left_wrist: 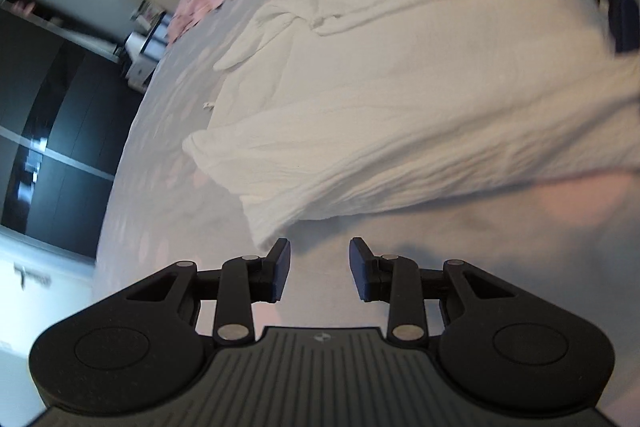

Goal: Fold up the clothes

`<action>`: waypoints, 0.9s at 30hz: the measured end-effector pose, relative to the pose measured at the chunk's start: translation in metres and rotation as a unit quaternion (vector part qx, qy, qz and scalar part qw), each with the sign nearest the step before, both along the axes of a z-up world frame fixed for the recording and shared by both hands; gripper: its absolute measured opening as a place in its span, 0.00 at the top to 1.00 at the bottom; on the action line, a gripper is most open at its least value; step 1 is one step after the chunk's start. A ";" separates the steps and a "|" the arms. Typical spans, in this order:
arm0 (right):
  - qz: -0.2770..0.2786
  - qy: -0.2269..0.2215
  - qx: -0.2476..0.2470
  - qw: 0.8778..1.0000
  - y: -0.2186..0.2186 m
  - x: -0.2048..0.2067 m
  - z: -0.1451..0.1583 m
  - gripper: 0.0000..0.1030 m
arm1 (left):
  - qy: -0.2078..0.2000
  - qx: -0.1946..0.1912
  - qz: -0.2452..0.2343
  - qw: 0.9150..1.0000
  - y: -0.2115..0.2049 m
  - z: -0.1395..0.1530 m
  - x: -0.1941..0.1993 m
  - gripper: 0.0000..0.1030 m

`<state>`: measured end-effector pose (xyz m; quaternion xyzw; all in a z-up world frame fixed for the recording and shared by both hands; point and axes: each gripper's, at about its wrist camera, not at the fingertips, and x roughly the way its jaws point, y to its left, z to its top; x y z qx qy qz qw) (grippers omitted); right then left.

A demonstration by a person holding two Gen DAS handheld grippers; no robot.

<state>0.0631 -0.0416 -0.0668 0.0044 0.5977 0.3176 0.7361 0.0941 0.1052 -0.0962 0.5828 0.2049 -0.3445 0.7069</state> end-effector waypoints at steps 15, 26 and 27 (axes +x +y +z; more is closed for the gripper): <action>-0.008 0.020 0.016 1.000 -0.008 0.001 -0.003 0.84 | -0.132 0.141 -0.167 0.967 -0.010 -0.073 0.040 0.70; -0.043 0.024 0.051 0.997 -0.026 -0.007 0.006 0.84 | -0.117 0.140 -0.160 0.970 -0.041 -0.036 0.057 0.94; -0.049 0.028 0.059 0.997 -0.029 -0.008 0.006 0.84 | -0.119 0.139 -0.164 0.969 -0.046 -0.030 0.057 0.94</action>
